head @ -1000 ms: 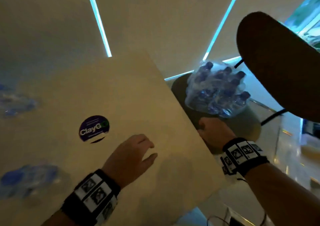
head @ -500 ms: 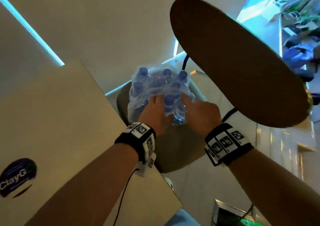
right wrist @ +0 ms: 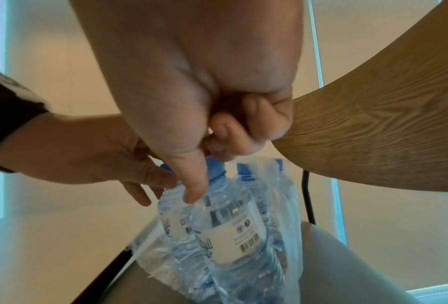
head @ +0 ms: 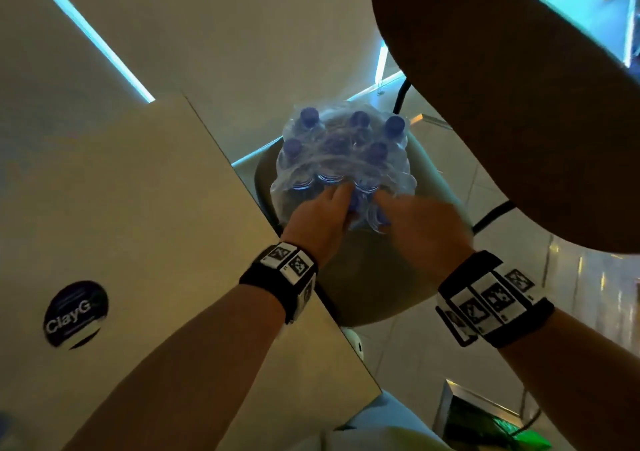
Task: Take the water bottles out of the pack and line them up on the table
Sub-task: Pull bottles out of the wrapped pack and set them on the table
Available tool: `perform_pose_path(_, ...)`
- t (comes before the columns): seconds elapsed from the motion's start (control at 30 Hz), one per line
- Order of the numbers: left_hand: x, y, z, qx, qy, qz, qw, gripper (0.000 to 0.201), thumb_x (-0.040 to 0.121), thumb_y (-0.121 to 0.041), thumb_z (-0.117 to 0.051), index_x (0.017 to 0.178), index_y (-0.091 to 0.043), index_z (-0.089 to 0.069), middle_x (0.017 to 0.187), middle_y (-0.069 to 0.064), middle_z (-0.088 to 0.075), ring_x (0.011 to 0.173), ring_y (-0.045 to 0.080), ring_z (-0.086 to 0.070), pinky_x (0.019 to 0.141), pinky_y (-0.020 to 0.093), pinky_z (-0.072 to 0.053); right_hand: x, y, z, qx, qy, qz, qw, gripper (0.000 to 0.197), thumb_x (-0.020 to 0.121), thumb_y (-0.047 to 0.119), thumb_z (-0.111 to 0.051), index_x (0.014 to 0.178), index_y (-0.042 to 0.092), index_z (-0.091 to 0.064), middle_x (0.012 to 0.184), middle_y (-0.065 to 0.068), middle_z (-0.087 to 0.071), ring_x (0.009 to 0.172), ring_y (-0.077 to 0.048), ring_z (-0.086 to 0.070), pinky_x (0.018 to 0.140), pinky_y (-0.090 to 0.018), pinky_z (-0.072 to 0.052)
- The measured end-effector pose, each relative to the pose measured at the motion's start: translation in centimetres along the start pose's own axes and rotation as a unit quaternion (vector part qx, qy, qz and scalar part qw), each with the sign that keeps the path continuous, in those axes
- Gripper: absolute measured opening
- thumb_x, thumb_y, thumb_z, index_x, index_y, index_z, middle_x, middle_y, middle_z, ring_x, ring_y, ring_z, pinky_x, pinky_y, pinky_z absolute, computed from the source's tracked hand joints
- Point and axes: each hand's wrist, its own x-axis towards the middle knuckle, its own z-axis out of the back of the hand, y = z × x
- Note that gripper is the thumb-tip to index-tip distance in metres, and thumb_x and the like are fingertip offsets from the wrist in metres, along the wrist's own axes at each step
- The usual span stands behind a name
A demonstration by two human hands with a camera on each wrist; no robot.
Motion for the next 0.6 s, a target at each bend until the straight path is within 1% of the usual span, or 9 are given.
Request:
perform_pose_path(0.07,-2.3,0.7,0.7,-0.015,-0.011,0.007,1.0,0.036,0.092,-0.025,-0.059,0.125,-0.013,-0.051,0.114,0.011,-0.066,0.088,0.03,-0.068,0.075,0.037,-0.055,-1.3,1.1,-0.1,0.015,0.008,0.025,1.0,0.024,0.088,0.022,-0.055,0.106,0.031,-0.043,0.087,-0.001,-0.062,0.068,-0.025,-0.063,0.056,-0.037,-0.053)
perform_pose_path(0.13,-5.6,1.2,1.4,-0.039,-0.042,0.018,0.998,0.035,0.087,-0.025,-0.063,0.119,-0.011,-0.057,0.103,0.012,-0.07,0.079,0.033,-0.069,0.066,0.036,-0.054,-2.9,2.2,0.1,0.044,-0.002,0.043,0.998,0.026,0.083,0.031,-0.063,0.1,0.031,-0.043,0.091,0.0,-0.057,0.071,-0.024,-0.06,0.06,-0.037,-0.053)
perform_pose_path(0.2,-10.0,1.9,2.3,-0.059,-0.07,0.038,0.995,0.038,0.083,-0.03,-0.062,0.115,-0.009,-0.061,0.098,0.012,-0.073,0.076,0.033,-0.069,0.061,0.035,-0.055,-4.3,4.3,0.0,0.059,0.017,0.076,0.995,0.028,0.079,0.037,-0.069,0.096,0.029,-0.048,0.095,0.003,-0.05,0.076,-0.016,-0.055,0.066,-0.031,-0.051)
perform_pose_path(0.27,-15.4,3.2,3.3,-0.068,-0.078,0.072,0.992,0.042,0.084,-0.038,-0.057,0.116,-0.011,-0.061,0.1,0.008,-0.073,0.079,0.029,-0.07,0.063,0.033,-0.057,-5.4,7.3,-0.5,0.08,0.051,0.13,0.987,0.023,0.079,0.038,-0.069,0.092,0.029,-0.051,0.096,0.008,-0.049,0.08,-0.01,-0.052,0.071,-0.029,-0.051)
perform_pose_path(0.37,-24.6,6.2,5.3,-0.088,-0.089,0.148,0.981,0.038,0.086,-0.041,-0.06,0.118,-0.021,-0.057,0.102,0.0,-0.073,0.083,0.019,-0.069,0.072,0.025,-0.053,-6.9,13.7,-1.8,0.1,0.078,0.208,0.97,0.017,0.08,0.033,-0.069,0.09,0.03,-0.056,0.093,0.011,-0.058,0.081,-0.01,-0.056,0.07,-0.031,-0.053)
perform_pose_path(0.43,-31.0,8.2,6.9,-0.079,-0.107,0.204,0.97,0.034,0.086,-0.043,-0.059,0.116,-0.029,-0.053,0.098,-0.005,-0.074,0.08,0.011,-0.067,0.071,0.016,-0.048,-7.9,18.8,-3.1,0.092,0.093,0.252,0.959,0.018,0.08,0.031,-0.07,0.092,0.03,-0.057,0.092,0.011,-0.061,0.081,-0.011,-0.059,0.068,-0.03,-0.053)
perform_pose_path(0.47,-34.1,9.2,7.7,-0.066,-0.111,0.228,0.965,0.033,0.085,-0.045,-0.059,0.115,-0.031,-0.052,0.095,-0.007,-0.073,0.077,0.009,-0.066,0.069,0.015,-0.047,-8.4,21.5,-3.9,0.083,0.098,0.275,0.953,0.02,0.079,0.032,-0.07,0.094,0.03,-0.056,0.094,0.011,-0.062,0.081,-0.013,-0.06,0.067,-0.032,-0.053)
perform_pose_path(0.53,-39.8,11.0,9.0,-0.044,-0.127,0.271,0.953,0.035,0.083,-0.044,-0.064,0.113,-0.031,-0.052,0.089,-0.009,-0.073,0.072,0.007,-0.067,0.063,0.016,-0.049,-9.2,26.5,-5.5,0.078,0.104,0.321,0.938,0.024,0.079,0.036,-0.068,0.098,0.028,-0.056,0.096,0.009,-0.063,0.081,-0.018,-0.06,0.066,-0.035,-0.053)
perform_pose_path(0.6,-44.8,12.8,10.2,-0.031,-0.146,0.315,0.937,0.041,0.078,-0.037,-0.074,0.112,-0.032,-0.052,0.085,-0.009,-0.073,0.068,0.008,-0.067,0.06,0.021,-0.051,-10.0,31.4,-6.8,0.086,0.123,0.355,0.923,0.023,0.08,0.036,-0.066,0.097,0.024,-0.057,0.096,0.006,-0.062,0.082,-0.022,-0.058,0.068,-0.037,-0.05)
